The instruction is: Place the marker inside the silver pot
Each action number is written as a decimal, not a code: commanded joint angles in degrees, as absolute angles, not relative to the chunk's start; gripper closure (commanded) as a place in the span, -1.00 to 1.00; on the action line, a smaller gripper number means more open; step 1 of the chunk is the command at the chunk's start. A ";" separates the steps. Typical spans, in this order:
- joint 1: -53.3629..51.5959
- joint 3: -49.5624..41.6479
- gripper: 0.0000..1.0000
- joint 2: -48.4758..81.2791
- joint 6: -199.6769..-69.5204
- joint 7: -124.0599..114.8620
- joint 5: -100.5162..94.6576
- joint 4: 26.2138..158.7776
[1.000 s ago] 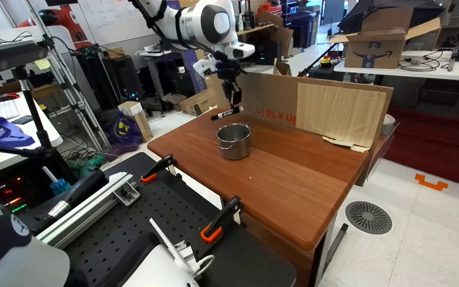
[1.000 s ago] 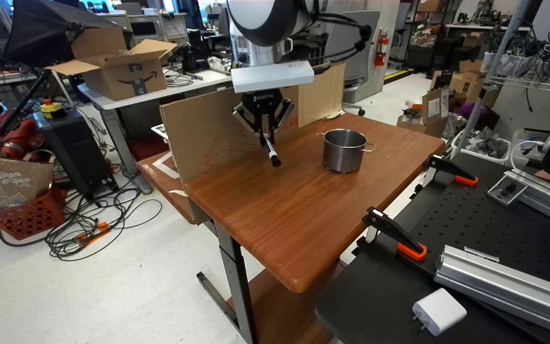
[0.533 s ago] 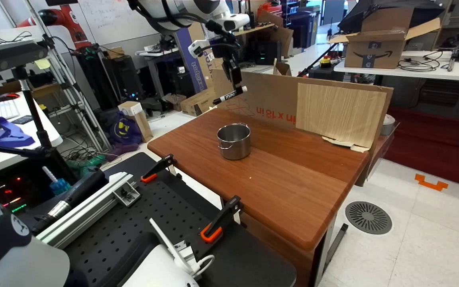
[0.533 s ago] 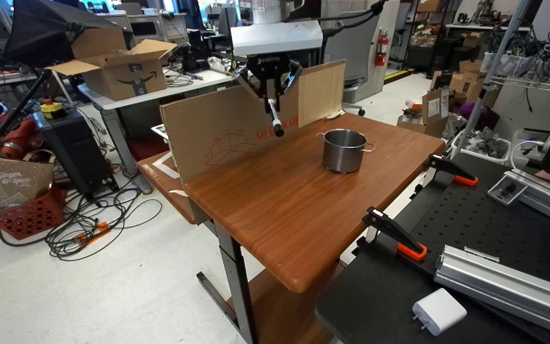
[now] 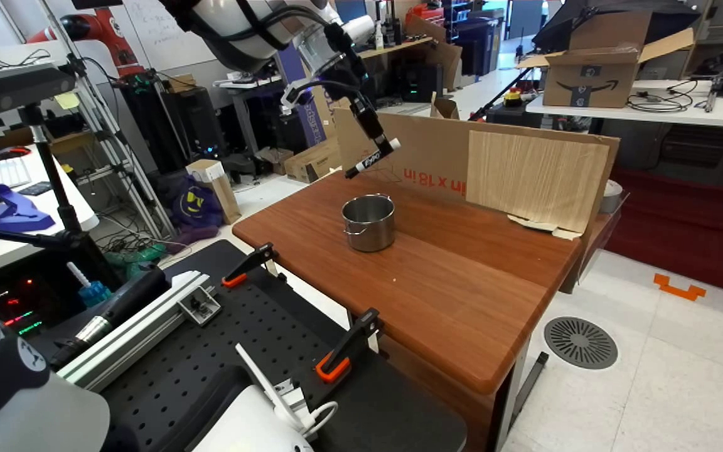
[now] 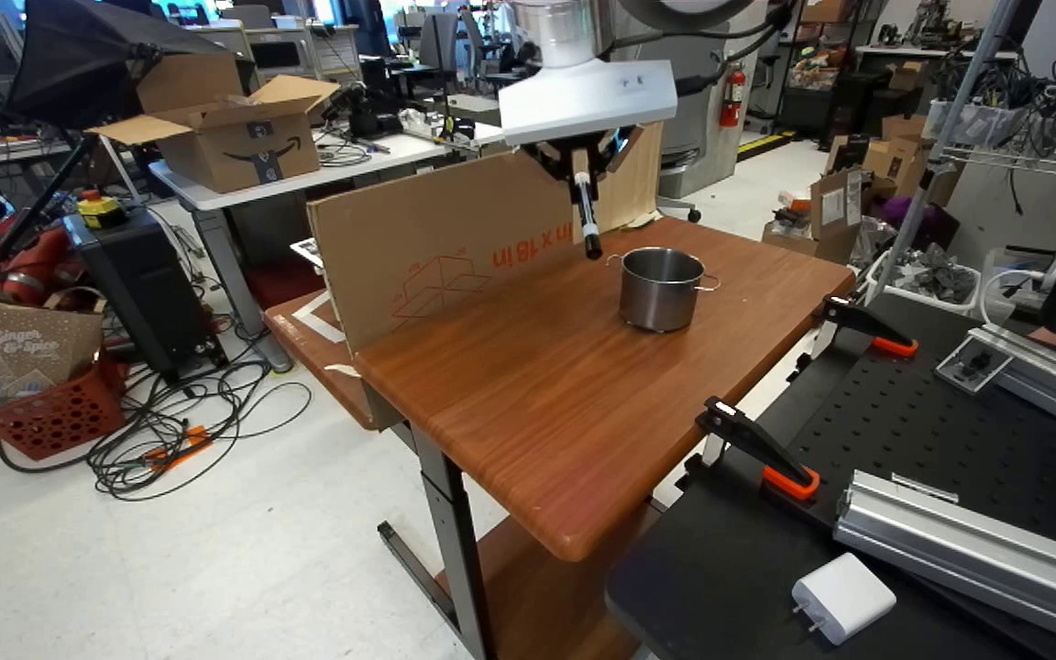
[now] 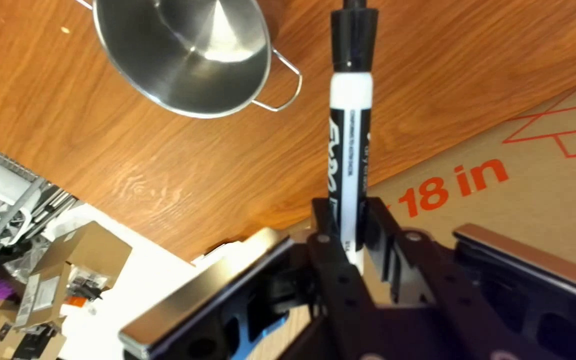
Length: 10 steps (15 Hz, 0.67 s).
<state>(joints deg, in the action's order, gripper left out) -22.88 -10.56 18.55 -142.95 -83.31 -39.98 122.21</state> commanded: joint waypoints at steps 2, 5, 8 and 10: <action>-20.29 -8.33 0.90 14.08 -142.96 -95.64 -50.95 128.01; -18.01 -6.48 0.90 12.55 -142.37 -100.39 -55.08 130.49; -15.65 -4.85 0.90 12.65 -141.91 -102.49 -56.58 131.43; -14.35 -4.19 0.90 12.85 -141.99 -103.49 -57.20 131.97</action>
